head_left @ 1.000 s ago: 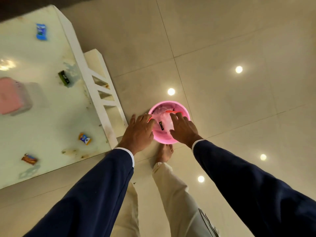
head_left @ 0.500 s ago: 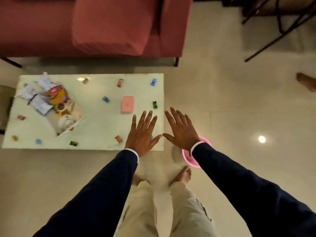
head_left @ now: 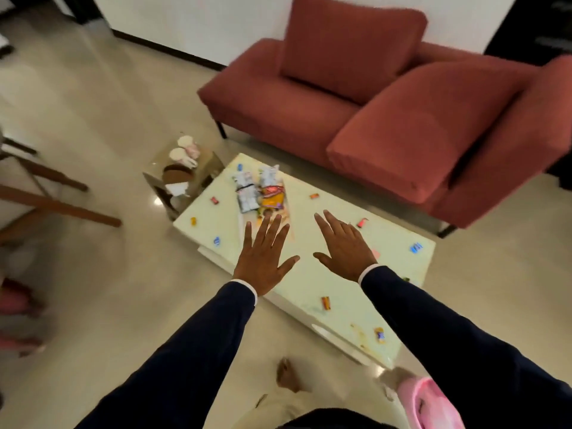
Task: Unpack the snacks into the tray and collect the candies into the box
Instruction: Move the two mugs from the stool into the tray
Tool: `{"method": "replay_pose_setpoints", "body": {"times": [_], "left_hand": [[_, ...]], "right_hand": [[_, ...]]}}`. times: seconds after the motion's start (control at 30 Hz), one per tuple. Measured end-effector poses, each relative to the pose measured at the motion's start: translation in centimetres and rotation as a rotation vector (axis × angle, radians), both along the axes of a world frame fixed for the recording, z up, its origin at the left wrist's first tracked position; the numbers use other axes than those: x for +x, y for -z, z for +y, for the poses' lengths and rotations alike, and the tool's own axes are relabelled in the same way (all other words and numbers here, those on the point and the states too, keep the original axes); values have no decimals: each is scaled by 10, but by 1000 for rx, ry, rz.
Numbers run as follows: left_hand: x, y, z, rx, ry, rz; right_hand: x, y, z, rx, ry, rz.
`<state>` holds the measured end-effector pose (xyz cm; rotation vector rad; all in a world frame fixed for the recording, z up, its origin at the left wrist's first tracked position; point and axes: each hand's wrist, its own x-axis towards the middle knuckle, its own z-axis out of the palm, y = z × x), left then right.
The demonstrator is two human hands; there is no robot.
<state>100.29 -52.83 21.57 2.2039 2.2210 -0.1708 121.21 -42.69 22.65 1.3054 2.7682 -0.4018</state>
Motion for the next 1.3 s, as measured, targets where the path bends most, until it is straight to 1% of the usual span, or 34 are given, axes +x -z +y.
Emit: {"method": "replay_pose_setpoints", "body": {"times": [0.13,0.27,0.47,0.73,0.9,1.0,1.1,1.2,1.3], "left_hand": [[-66,-14,-16,16,-129,9],[-118,-12,-26,7,-239,4],[-186,-5,-14,-7,-320,-15],[-289,-4,57,-55,-394,-51],[-337,-5,103,-24,-406,-137],[-366,4,126,-35,-413,-135],[-407,17,151,-71,-417,-149],[-454,32,179,-97,-374,-158],[-511,46,217,-119,-328,-240]], "right_hand": [[-72,-3,3,-24,-102,-8],[-127,1,10,-49,-192,-23],[-204,9,44,-67,-250,-26],[-306,4,125,-83,-251,2],[-360,5,173,-117,-276,-3],[-395,8,198,-146,-257,-13],[-436,15,222,-134,-262,-30],[-482,22,248,-126,-237,-37],[-539,34,277,-128,-195,-73]]}}
